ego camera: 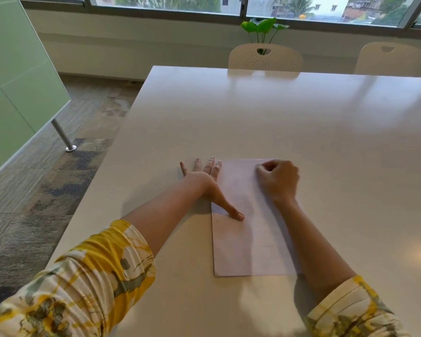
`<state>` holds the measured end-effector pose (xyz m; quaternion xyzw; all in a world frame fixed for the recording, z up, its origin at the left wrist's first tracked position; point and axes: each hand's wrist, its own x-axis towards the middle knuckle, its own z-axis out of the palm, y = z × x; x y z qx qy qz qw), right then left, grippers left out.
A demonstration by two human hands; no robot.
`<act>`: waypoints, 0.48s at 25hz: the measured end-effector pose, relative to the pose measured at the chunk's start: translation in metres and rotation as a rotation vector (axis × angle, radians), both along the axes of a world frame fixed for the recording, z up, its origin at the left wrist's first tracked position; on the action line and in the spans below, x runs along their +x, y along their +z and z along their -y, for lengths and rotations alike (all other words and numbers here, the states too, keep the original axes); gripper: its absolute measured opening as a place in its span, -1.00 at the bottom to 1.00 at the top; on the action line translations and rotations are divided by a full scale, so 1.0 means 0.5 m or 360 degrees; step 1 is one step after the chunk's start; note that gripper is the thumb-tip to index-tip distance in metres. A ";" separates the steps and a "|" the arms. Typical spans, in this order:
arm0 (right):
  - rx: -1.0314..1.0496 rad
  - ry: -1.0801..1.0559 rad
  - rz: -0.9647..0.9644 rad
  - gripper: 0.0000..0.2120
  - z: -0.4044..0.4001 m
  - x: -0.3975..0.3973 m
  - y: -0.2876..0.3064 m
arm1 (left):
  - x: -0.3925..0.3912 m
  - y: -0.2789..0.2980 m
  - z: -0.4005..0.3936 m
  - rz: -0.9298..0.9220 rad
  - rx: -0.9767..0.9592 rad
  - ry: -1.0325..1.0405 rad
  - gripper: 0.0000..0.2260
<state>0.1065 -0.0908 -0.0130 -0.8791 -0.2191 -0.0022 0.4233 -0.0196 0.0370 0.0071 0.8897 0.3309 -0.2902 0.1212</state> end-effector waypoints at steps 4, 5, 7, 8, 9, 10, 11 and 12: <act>-0.0058 -0.0049 -0.0028 -0.86 -0.021 -0.002 0.013 | 0.001 0.004 0.001 0.0002 0.0013 0.0003 0.49; -0.0038 0.0171 -0.0018 -0.86 -0.050 -0.045 0.000 | 0.002 0.002 0.003 0.0003 0.0027 -0.0008 0.47; 0.0001 0.0431 -0.0010 -0.87 -0.070 -0.088 -0.014 | 0.003 -0.001 0.003 0.0007 0.0034 -0.0019 0.45; 0.0013 0.0359 -0.0022 -0.87 -0.060 -0.067 -0.009 | 0.003 -0.001 0.002 0.0005 0.0022 -0.0010 0.46; 0.0004 0.0208 -0.0060 -0.86 -0.042 -0.027 -0.002 | 0.002 -0.001 0.001 -0.0001 0.0007 0.0004 0.49; -0.0018 0.0024 -0.0104 -0.84 -0.021 0.014 0.009 | 0.001 0.000 0.000 -0.0005 -0.0005 0.0018 0.51; -0.0052 -0.0132 -0.0130 -0.83 -0.007 0.044 0.019 | 0.000 0.001 0.000 -0.0007 -0.0011 0.0025 0.51; -0.0095 -0.0194 -0.0130 -0.82 -0.008 0.052 0.021 | 0.001 0.003 0.000 -0.0009 -0.0010 0.0025 0.51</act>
